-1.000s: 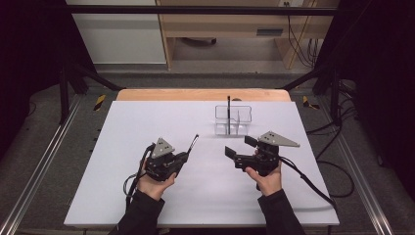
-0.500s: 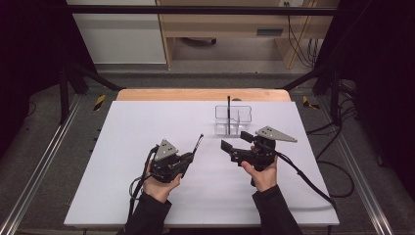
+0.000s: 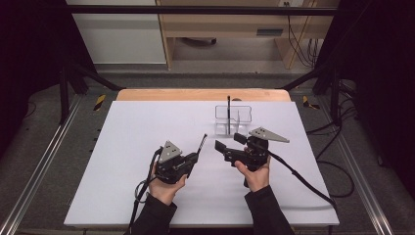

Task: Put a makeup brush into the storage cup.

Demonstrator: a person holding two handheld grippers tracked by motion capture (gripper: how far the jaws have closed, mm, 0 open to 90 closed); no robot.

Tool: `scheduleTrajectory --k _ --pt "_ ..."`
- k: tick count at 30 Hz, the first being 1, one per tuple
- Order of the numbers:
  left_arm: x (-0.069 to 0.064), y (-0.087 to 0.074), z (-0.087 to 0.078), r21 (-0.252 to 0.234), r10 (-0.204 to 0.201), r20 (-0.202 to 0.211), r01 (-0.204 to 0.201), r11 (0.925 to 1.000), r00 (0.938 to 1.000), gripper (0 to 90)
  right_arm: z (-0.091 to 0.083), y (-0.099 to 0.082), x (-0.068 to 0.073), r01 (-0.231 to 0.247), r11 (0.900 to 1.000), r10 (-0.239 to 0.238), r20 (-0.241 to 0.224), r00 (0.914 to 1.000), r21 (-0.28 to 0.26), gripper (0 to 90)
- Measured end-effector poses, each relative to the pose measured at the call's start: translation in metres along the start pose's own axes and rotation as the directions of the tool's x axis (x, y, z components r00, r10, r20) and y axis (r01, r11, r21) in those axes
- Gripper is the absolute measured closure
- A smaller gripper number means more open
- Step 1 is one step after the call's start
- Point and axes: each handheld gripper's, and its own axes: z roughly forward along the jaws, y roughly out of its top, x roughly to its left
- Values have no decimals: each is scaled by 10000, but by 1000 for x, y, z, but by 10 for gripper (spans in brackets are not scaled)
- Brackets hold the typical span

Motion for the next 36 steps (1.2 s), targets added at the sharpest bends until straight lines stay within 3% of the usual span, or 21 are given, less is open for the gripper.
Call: scheduleTrajectory --k 4,24,36 --pt "-1 0 2 -138 -40 -26 39 9999 10000 834 4 -2 0 -282 9996 283 -130 9995 69 158" --pt "-13 1 9 -470 82 -48 -85 9989 10000 834 14 -11 3 -765 9970 769 -364 9964 116 168" --pt "-20 0 11 -457 203 -125 -209 9987 9997 834 20 -15 3 -1200 9919 1225 -615 9906 417 278"
